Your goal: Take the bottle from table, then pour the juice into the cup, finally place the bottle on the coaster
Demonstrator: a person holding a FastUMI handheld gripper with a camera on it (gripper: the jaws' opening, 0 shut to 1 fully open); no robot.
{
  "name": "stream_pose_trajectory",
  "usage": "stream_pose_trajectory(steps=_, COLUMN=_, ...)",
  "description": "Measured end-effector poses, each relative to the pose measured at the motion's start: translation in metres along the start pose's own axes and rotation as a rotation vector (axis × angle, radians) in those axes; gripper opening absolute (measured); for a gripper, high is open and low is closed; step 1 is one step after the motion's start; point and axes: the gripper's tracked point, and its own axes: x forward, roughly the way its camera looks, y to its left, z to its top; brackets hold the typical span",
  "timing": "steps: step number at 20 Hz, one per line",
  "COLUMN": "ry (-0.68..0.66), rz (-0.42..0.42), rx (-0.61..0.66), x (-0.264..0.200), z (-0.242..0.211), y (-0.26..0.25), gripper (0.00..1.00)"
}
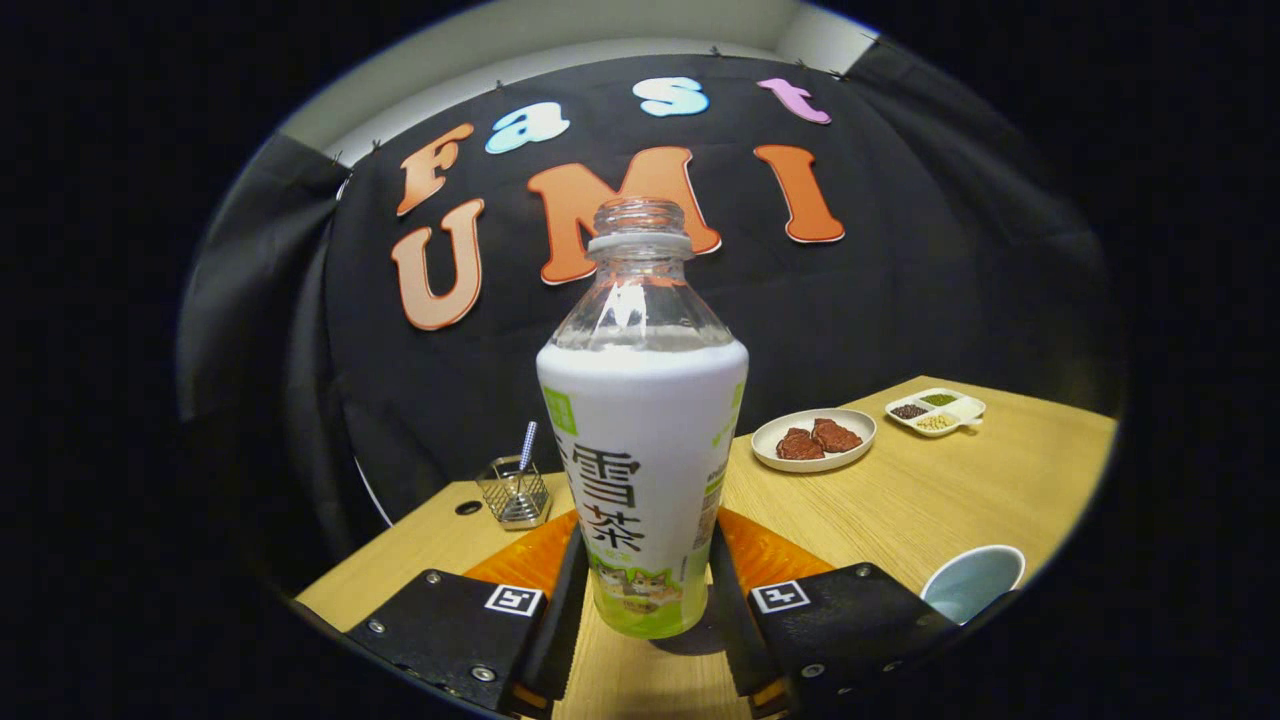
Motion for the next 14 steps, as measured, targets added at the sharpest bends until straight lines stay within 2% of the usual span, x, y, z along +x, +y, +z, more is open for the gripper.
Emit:
stream_pose_trajectory(steps=2, ry=0.044, rz=-0.015, rx=-0.11, x=0.009, z=-0.016, y=-0.002, gripper=0.62)
stream_pose_trajectory(steps=4, ry=0.076, rz=-0.013, rx=-0.159, x=0.015, z=-0.03, y=-0.003, gripper=0.62)
stream_pose_trajectory(steps=14, ry=0.139, rz=-0.014, rx=-0.2, x=0.027, z=-0.052, y=-0.014, gripper=0.62)
